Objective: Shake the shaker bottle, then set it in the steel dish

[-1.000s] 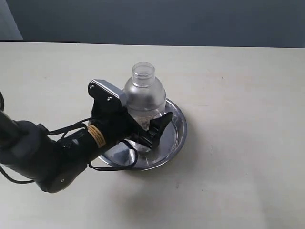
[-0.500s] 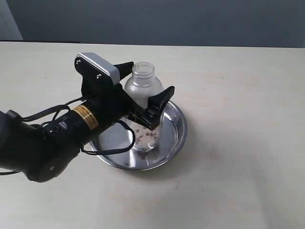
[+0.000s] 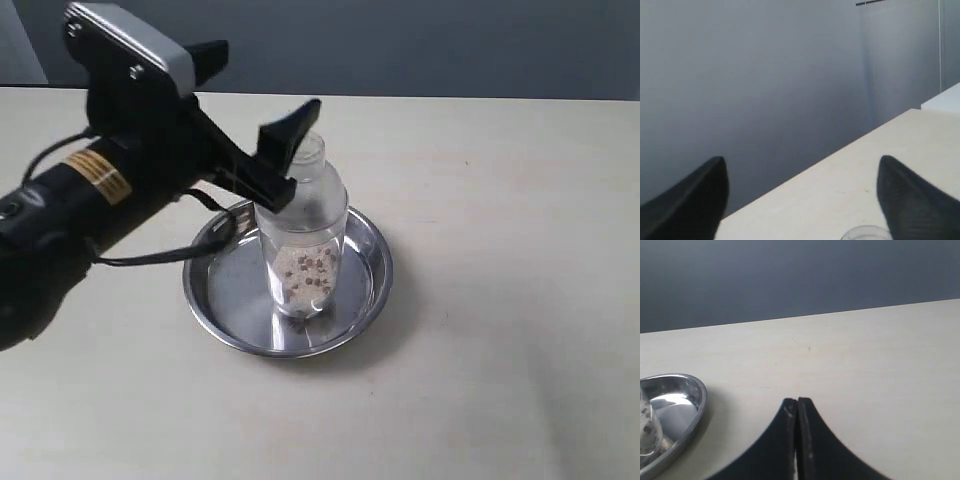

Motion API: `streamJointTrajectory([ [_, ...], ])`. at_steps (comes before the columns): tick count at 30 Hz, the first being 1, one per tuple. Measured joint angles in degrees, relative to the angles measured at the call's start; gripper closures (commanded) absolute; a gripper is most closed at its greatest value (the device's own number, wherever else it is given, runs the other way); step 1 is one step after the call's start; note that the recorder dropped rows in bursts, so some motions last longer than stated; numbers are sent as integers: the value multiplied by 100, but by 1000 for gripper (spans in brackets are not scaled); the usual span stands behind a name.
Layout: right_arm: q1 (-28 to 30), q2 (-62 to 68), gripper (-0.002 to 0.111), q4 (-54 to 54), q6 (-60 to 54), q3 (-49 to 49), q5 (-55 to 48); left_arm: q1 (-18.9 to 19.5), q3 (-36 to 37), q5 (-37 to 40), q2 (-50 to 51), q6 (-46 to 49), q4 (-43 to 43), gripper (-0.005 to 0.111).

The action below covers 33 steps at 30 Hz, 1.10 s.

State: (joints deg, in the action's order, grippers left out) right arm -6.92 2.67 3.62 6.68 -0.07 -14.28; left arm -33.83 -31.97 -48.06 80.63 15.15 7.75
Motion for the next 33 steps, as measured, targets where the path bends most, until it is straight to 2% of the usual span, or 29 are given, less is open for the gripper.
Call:
streamJointTrajectory([
  [1, 0, 0, 109, 0, 0, 0, 0, 0, 0, 166, -239, 58, 18, 69],
  [2, 0, 0, 109, 0, 0, 0, 0, 0, 0, 603, -667, 120, 31, 79],
  [3, 0, 0, 109, 0, 0, 0, 0, 0, 0, 861, -898, 136, 40, 94],
  [5, 0, 0, 109, 0, 0, 0, 0, 0, 0, 1696, -1556, 326, 88, 106],
  [9, 0, 0, 109, 0, 0, 0, 0, 0, 0, 3700, -2868, 890, 443, 106],
  [11, 0, 0, 109, 0, 0, 0, 0, 0, 0, 4406, -3329, 917, 443, 106],
  [15, 0, 0, 109, 0, 0, 0, 0, 0, 0, 5154, -3735, 927, 286, 106],
  [22, 0, 0, 109, 0, 0, 0, 0, 0, 4, 5224, -4064, 927, -287, 106],
  [25, 0, 0, 109, 0, 0, 0, 0, 127, 78, 5224, -4255, 836, -366, 106],
  [28, 0, 0, 109, 0, 0, 0, 0, 491, 311, 5224, -4553, 409, -391, 106],
  [33, 0, 0, 109, 0, 0, 0, 0, 1422, 1032, 5262, -5400, -428, -412, 106],
])
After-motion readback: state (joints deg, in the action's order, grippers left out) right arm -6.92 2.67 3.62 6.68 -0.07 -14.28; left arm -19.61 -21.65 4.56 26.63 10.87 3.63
